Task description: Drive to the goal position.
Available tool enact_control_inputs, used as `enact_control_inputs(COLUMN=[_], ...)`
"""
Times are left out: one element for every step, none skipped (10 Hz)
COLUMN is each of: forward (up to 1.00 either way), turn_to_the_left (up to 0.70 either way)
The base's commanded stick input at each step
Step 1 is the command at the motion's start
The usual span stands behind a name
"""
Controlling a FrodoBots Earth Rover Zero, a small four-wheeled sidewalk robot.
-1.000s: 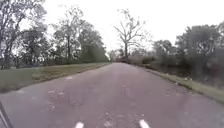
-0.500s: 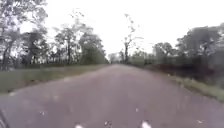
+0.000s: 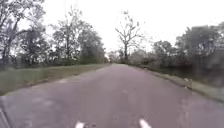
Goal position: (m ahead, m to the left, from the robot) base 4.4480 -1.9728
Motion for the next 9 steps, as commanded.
enact_control_inputs(forward=[0.70, 0.70, 0.70, 0.70, 0.70, 0.70, 0.70, 0.70, 0.70], turn_to_the_left=[0.00, 0.00, 0.00, 0.00, 0.00, 0.00, 0.00, 0.00, 0.00])
